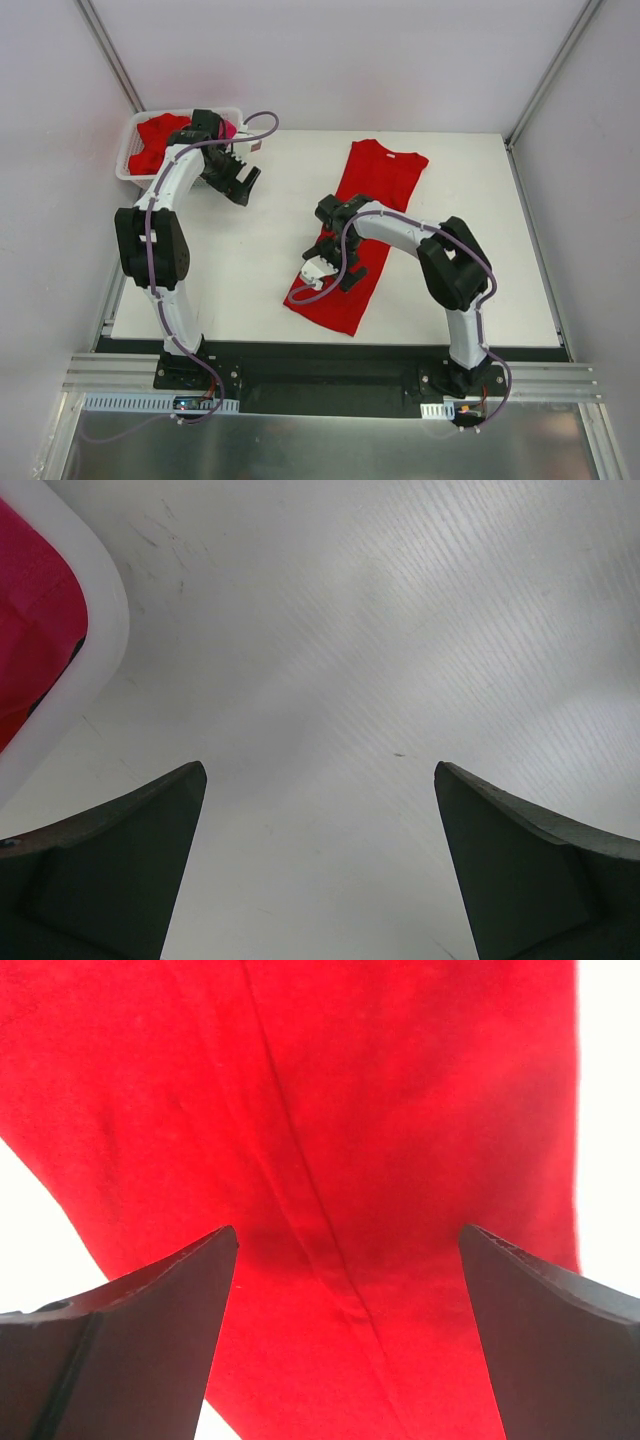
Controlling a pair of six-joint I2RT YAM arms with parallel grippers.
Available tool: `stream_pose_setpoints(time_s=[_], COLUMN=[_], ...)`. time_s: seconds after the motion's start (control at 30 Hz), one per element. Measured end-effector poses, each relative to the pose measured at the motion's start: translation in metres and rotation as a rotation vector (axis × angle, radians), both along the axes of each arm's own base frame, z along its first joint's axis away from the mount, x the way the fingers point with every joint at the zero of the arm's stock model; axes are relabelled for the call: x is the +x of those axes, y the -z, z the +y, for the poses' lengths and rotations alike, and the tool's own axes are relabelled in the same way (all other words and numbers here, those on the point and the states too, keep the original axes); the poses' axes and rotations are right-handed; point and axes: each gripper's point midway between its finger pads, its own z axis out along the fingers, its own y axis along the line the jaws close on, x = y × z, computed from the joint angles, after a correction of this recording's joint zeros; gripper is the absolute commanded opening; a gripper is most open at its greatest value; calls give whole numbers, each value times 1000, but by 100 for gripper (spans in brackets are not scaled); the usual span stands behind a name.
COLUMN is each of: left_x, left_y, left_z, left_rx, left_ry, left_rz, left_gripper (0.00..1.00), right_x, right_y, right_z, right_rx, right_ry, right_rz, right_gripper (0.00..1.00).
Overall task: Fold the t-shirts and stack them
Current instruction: Rotate the tshirt 90 degrees
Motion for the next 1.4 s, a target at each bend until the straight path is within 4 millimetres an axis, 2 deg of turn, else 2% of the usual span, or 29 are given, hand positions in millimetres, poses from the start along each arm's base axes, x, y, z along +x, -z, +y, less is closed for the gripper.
stream_pose_setpoints(time_s=[0.27, 0.43, 0.97, 1.2, 1.4], left_x=[-2, -2, -6, -6, -6], left_y=[2, 1, -3, -3, -3], left_z=[0, 0, -1, -1, -4], left_rx=[0, 0, -7, -10, -24], left_ry=[0, -1, 1, 2, 8], left_rz=[7, 5, 0, 1, 1], left_gripper=[99, 99, 99, 99, 99], right_x=[-9, -23, -36, -54, -71], right_y=[6, 14, 16, 13, 7], right_z=[-12, -26, -35, -59, -88], right_rx=[-65, -127, -161, -230, -339], right_ry=[-8, -25, -79, -98, -108], right_rz=[23, 55, 6, 42, 102], right_gripper=[96, 96, 96, 96, 96])
